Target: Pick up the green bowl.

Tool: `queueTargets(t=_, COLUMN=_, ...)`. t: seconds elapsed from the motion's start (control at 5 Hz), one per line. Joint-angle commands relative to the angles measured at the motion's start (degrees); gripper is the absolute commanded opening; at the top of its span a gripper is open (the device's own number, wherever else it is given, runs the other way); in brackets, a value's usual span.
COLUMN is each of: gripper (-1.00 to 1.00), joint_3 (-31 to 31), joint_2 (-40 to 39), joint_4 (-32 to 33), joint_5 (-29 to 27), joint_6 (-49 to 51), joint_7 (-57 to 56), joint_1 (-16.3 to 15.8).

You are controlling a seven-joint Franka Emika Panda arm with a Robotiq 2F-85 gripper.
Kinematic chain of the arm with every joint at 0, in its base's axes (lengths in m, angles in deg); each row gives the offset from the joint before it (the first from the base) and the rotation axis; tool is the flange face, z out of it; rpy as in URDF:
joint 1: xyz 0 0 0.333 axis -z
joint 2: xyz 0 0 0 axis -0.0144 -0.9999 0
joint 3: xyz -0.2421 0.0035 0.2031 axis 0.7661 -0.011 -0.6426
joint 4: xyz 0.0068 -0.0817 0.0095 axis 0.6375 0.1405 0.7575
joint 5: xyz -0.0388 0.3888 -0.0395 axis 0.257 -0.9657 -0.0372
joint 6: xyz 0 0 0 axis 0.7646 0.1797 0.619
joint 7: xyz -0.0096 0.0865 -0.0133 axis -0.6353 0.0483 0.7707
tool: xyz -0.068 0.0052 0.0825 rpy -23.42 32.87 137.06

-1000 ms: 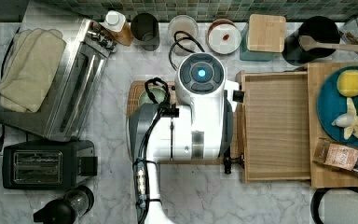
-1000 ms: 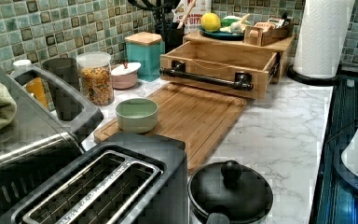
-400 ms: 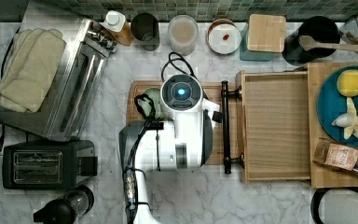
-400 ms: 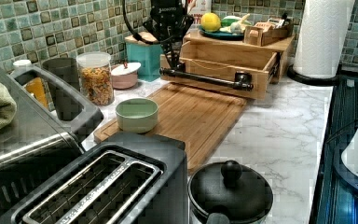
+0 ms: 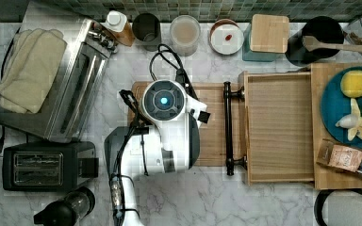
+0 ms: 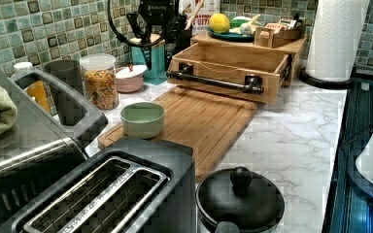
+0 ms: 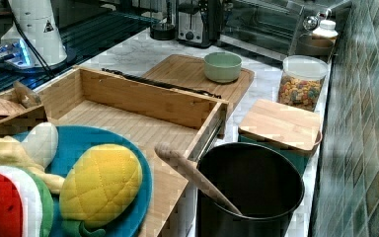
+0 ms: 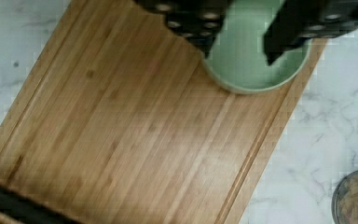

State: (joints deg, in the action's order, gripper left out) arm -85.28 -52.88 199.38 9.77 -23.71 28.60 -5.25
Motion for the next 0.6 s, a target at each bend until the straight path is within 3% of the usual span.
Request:
queueTargets(t=0.2, gripper=1.00, joint_3=-2.41, joint_2=-3.44, joint_4=-1.04, joint_5=0.32, joint_6=-1.41, joint_7=2.84, joint_1=-1.73)
queueTargets(t=0.6, gripper=1.00, joint_3=-2.70, joint_2=-5.76, joint_4=1.60, joint_5=0.92, joint_6=-4.62, joint_7=9.25, joint_1=-2.86)
